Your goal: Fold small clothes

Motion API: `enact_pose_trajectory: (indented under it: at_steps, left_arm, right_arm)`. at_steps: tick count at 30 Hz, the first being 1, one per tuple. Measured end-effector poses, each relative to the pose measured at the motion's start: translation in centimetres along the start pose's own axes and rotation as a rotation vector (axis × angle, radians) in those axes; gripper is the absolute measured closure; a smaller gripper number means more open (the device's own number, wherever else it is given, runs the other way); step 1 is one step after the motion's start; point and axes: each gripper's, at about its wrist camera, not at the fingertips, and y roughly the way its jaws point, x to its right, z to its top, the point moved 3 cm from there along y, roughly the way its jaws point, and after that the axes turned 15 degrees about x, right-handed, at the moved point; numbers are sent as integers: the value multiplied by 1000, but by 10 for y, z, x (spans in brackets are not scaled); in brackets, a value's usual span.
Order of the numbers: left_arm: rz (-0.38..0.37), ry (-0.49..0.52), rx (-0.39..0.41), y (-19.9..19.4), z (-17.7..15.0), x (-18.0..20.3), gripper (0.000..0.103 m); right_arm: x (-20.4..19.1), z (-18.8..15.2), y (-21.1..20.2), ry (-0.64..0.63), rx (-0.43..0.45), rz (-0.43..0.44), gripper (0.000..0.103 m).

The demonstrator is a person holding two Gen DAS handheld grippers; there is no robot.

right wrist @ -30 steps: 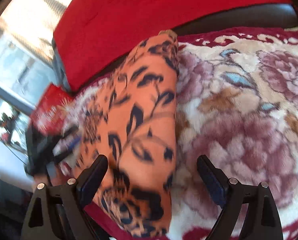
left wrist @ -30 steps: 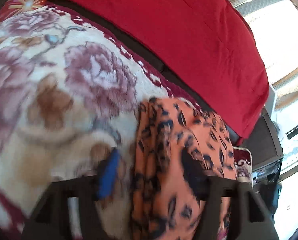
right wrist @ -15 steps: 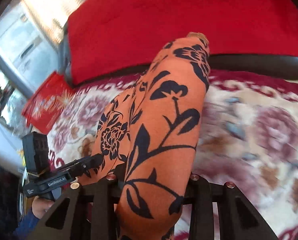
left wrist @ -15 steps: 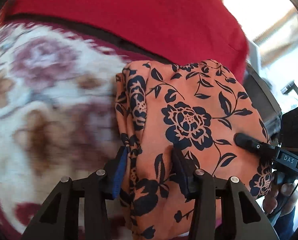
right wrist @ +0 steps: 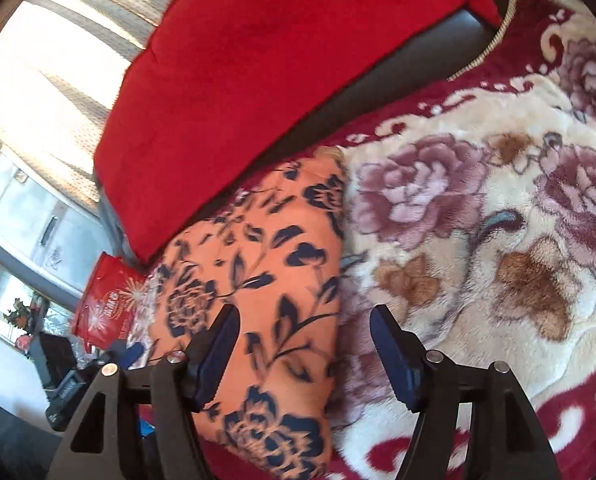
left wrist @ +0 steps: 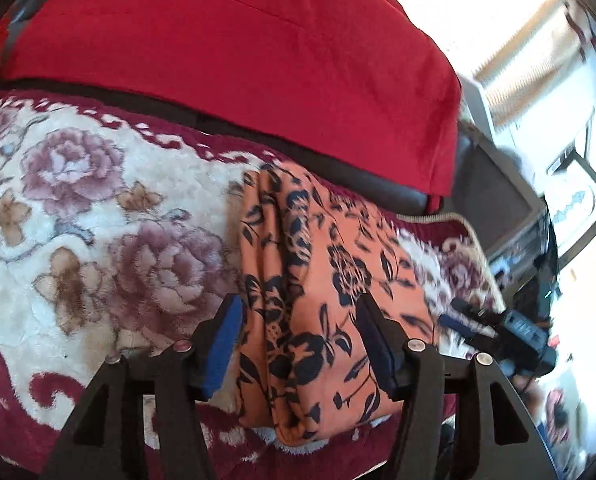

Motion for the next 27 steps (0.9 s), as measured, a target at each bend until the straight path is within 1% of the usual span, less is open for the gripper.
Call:
enact_pose_trajectory:
  at_steps: [2, 3, 5, 7, 8, 10, 11, 12, 14, 15, 16, 18, 19, 21, 22, 23, 24, 25, 26, 27]
  left_arm:
    - [6, 9, -45, 22, -7, 2, 43]
    - [7, 18, -53, 28, -6, 4, 43]
    - [18, 57, -54, 43, 5, 9, 43]
    - [31, 71, -82, 63, 16, 10, 43]
    - [28, 71, -93, 71, 21, 11, 43]
    - [66, 51, -119, 90, 30, 5, 44]
    - [60, 39, -127, 95, 32, 3, 44]
    - [47, 25, -135, 100, 35, 1, 56]
    - [32, -11, -164, 109, 39, -4, 85]
    - [25, -35, -162, 109, 42, -6, 88]
    - [12, -33, -134, 104, 46, -3, 89]
    - [4, 45, -52, 87, 52, 8, 89]
    - [3, 68, -29, 83, 50, 8, 89]
    - [65, 72, -100, 101, 33, -8, 89]
    - [80, 47, -122, 107, 25, -20, 88]
    - [69, 17, -112, 105, 23, -25, 85]
    - [51, -19, -99, 102, 25, -29, 79]
    - [37, -45, -93, 97, 27, -31, 75]
    - [34, -49, -88, 93, 28, -31, 72]
    - [33, -39, -80, 86, 30, -30, 72]
  right_arm:
    - [-6, -8, -7, -9, -10, 24, 32]
    - [-9, -13, -8, -14, -15, 27, 32]
    - [-14, -24, -11, -20, -26, 33, 32]
    - [-14, -32, -13, -8, -33, 35, 32]
    - [-14, -38, -14, -6, -39, 36, 32]
    - [-12, -45, -17, -1, -46, 30, 32]
    - [-11, -47, -17, 4, -48, 29, 32]
    - [-10, -49, -19, 8, -51, 27, 32]
    - [-6, -51, -19, 3, -58, 18, 32]
    - [-5, -51, -19, 0, -61, 13, 32]
    - [-5, -51, -20, -7, -64, 7, 32]
    - [-5, -50, -22, -23, -58, 4, 32]
    - [-6, -50, -24, -29, -55, 2, 32]
    - [-8, -47, -25, -36, -51, 4, 32]
    - [-11, -45, -27, -42, -46, 6, 32]
    - [-15, -41, -28, -47, -38, 11, 32]
    - [-21, -38, -30, -56, -27, 25, 32]
    - [-27, -34, -30, -63, -20, 43, 32]
    - [-33, -33, -29, -70, -21, 57, 31]
    - [-38, -33, -28, -78, -24, 68, 31]
